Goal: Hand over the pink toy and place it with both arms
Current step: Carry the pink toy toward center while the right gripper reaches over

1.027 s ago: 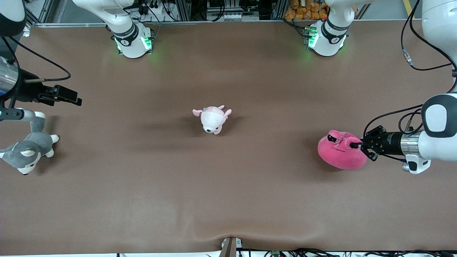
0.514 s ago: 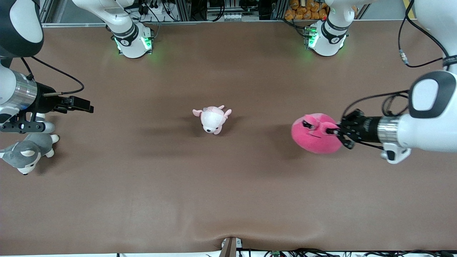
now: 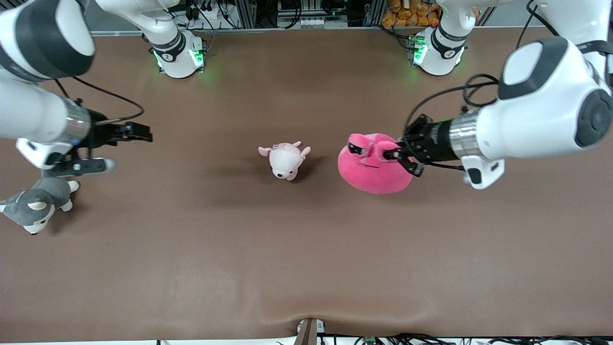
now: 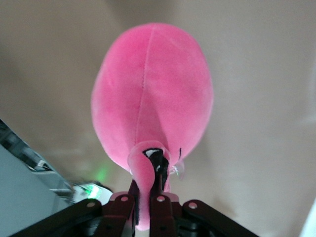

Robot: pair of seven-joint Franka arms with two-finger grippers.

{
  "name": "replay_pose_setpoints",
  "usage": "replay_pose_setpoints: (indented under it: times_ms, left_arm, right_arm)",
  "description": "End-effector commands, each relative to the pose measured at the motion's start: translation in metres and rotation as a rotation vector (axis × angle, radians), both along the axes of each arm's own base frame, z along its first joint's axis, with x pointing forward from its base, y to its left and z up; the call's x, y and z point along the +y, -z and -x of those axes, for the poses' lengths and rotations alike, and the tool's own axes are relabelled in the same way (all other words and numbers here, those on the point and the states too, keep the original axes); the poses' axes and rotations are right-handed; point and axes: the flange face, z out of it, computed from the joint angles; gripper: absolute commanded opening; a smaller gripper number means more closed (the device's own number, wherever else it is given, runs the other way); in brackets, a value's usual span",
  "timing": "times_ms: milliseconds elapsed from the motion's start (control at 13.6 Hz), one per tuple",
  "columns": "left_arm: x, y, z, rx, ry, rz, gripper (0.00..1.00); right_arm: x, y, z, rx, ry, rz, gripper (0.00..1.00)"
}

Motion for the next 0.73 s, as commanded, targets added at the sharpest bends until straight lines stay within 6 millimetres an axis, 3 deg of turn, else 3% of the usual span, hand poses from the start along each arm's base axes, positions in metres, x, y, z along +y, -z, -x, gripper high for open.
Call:
replay_pose_setpoints:
  times_ms: [0,147,293,440,660]
  left_arm:
    - [-0.057,-0.022,0.016,0.009,-0.123,0.071,0.0]
    - [-0.092,-0.033,0.02,0.036,-0.256,0.173,0.0]
    - [-0.113,-0.036,0.026,0.053,-0.306,0.214,0.0]
    - [-0.137,-0.037,0.036,0.065,-0.357,0.231,0.0]
    - [-0.168,-0.02,0.041,0.097,-0.416,0.251,0.0]
  right_arm:
    - [0.006,0.015,-0.007,0.039,0.011,-0.014,1.0]
    - [0.011,0.013,-0.006,0.068,0.089,-0.08,1.0]
    - [0.02,0.008,-0.005,0.116,0.231,-0.147,1.0]
    - [0.035,0.004,-0.003,0.144,0.262,-0.217,1.0]
    - [0.044,0.001,-0.005,0.187,0.285,-0.342,1.0]
